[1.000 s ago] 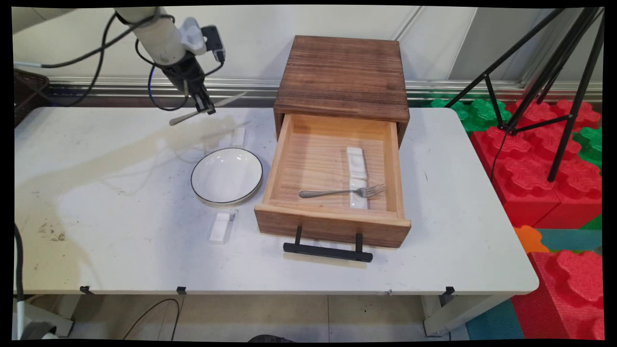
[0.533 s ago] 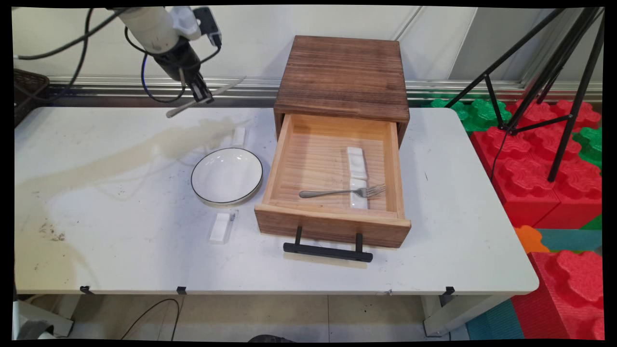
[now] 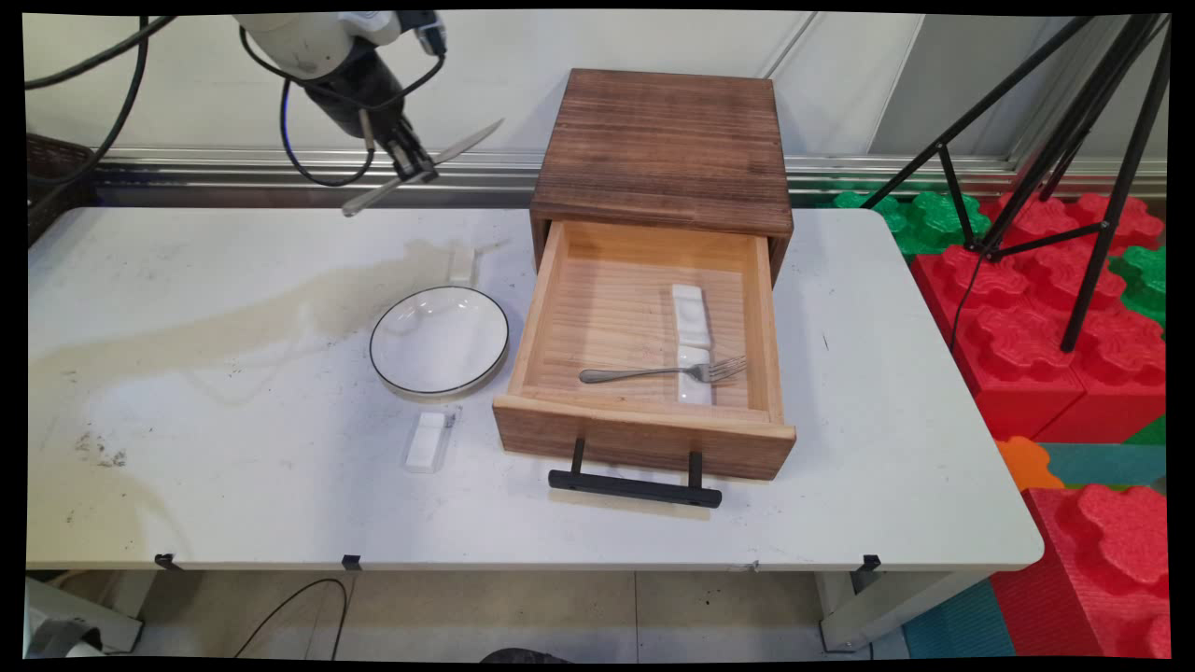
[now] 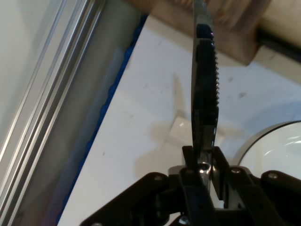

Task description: Place the picked object into the drawer

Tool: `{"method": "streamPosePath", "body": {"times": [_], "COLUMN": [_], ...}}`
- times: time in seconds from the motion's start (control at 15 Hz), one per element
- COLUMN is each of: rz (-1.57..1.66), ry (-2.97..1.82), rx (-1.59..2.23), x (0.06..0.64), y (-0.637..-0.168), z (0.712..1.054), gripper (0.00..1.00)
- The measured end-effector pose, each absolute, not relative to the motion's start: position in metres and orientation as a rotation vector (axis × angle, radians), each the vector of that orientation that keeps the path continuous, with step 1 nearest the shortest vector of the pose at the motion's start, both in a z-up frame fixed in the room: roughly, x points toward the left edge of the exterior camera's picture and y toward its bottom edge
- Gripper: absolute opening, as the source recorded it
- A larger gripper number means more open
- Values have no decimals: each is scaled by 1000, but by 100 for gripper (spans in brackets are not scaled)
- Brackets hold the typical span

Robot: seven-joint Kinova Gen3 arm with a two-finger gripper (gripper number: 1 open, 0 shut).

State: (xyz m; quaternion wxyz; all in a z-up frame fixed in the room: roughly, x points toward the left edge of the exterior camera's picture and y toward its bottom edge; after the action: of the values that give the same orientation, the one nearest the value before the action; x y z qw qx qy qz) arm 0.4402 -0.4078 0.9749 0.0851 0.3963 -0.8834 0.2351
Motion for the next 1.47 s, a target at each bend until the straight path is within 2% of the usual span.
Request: {"method": "streamPosePath", "body": {"times": [0.67, 1.47], "rz": [625, 570], "ry": [-2600, -2582], "rx": [953, 809], "x": [328, 235], "y": [-382, -412], "z": [999, 979], "gripper": [0, 0]}}
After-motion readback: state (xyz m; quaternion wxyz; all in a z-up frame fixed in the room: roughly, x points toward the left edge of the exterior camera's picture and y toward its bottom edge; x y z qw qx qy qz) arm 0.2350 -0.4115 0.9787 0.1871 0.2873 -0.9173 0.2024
